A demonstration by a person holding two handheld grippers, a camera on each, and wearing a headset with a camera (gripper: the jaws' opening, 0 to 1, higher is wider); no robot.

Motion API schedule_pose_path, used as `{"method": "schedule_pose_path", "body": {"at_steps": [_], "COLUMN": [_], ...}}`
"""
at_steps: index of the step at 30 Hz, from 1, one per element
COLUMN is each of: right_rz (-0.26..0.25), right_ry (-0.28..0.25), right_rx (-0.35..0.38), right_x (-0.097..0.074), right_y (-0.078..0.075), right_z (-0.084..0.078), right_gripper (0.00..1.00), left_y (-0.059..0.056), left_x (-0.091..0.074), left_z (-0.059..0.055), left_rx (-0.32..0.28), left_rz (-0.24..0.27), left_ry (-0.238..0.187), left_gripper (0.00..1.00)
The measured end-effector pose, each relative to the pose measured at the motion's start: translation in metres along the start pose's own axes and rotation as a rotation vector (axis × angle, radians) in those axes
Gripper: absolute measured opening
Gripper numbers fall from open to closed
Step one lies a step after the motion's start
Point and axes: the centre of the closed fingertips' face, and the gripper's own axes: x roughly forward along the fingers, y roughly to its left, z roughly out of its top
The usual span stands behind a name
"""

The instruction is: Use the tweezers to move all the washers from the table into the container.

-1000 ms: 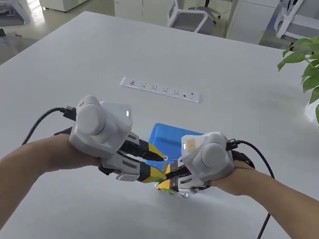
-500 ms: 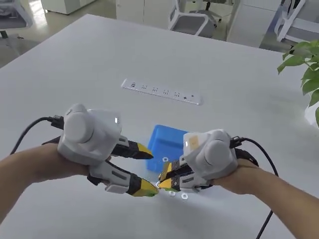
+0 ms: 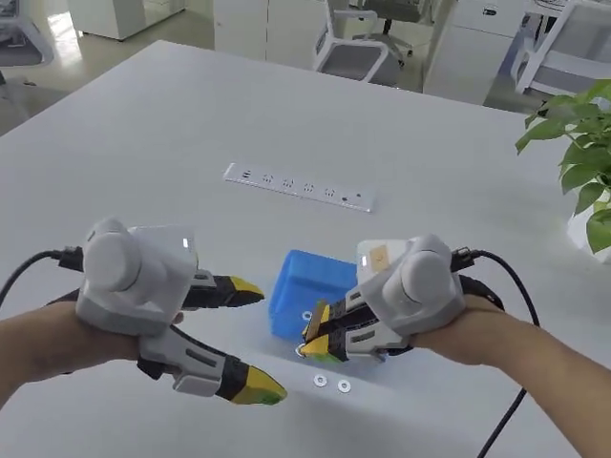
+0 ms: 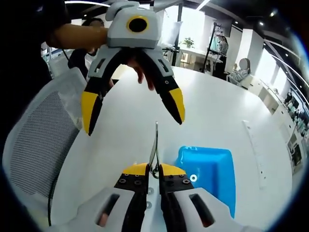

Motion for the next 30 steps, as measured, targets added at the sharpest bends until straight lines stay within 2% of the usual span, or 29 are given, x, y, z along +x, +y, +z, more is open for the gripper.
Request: {"method": "schedule_pose_path", "body": {"at_steps": [4, 11, 15, 23, 30], "right_rz": [-0.002, -0.01, -0.021, -0.043, -0.053], "right_ry": [-0.001, -0.004, -0.005, 0.003, 0.016], "right_rx": [-0.005, -0.017, -0.02, -0.037, -0.055], "right_x": [-0.007, -0.019, -0.025, -0.03, -0.028], "right_y": [-0.003, -0.011, -0.018, -0.036, -0.052], "right_z": [0.005, 0.014, 0.016, 0.014, 0.005], "right_gripper": [0.09, 0.09, 0.09, 0.09, 0.09], "left_y": [0.001, 0.0, 0.0, 0.0, 0.004], "left_x": [-0.001, -0.004, -0.004, -0.007, -0.009], "left_z": [0.001, 0.001, 0.0, 0.0, -0.001], "left_rx": [-0.021, -0.031, -0.036, -0.049, -0.06], "left_rz": [0.018, 0.023, 0.029, 0.029, 0.039], "left_ry": [-0.003, -0.019, -0.013, -0.01, -0.007], "left_gripper": [0.88, 0.93, 0.96, 0.99, 0.99]}}
